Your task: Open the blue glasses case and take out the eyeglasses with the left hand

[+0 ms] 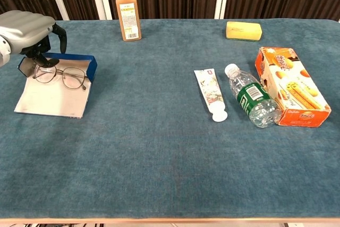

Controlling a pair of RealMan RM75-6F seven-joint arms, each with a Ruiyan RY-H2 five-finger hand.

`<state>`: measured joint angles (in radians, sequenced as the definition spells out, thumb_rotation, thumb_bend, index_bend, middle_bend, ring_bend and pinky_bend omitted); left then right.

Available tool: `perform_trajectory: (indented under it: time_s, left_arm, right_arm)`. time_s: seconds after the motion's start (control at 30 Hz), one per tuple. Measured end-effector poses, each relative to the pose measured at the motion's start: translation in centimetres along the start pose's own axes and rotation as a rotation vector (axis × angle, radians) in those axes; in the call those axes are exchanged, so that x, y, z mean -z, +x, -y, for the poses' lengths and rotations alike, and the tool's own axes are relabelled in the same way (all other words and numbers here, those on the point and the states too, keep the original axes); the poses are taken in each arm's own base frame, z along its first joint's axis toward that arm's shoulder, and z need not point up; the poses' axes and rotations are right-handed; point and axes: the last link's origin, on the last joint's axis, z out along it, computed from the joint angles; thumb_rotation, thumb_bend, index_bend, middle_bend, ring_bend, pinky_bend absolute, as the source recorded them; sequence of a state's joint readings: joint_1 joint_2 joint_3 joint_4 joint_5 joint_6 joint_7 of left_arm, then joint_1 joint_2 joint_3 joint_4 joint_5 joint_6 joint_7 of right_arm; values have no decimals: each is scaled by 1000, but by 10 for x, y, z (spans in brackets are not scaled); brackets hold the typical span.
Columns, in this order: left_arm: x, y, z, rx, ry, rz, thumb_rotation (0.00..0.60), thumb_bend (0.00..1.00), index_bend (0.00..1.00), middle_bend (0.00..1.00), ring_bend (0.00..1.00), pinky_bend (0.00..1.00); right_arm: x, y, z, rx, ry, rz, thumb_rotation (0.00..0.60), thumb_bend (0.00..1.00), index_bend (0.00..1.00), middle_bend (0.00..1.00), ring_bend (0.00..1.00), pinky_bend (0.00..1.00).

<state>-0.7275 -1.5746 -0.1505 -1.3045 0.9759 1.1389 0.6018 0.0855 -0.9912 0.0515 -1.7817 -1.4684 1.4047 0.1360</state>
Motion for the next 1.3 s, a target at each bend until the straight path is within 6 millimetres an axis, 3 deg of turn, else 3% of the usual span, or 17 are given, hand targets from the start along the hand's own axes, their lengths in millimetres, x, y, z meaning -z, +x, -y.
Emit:
perform_trajectory:
  time_s: [0.37,1.13,1.23,1.3]
  left_arm:
    - [7,0,4,-89,-67,-58,600,389,574,1000,927,1000]
    - [12,-15,18,-80,-12,-49,600,388,564,1000,928,1000]
    - [11,-18,20,-71,10,-28,600,328,462,1000,924,1000]
    - [10,-18,22,-68,26,-16,600,220,315,1000,917,1000]
  right_arm:
    - [0,0,0,-2,1,-1,600,161,0,0,0,186]
    - [0,0,0,-1,1,-2,600,160,0,0,0,186]
    - [1,0,0,-1,1,-2,600,160,0,0,0,186]
    - [0,0,0,-1,1,-1,600,160,0,0,0,186]
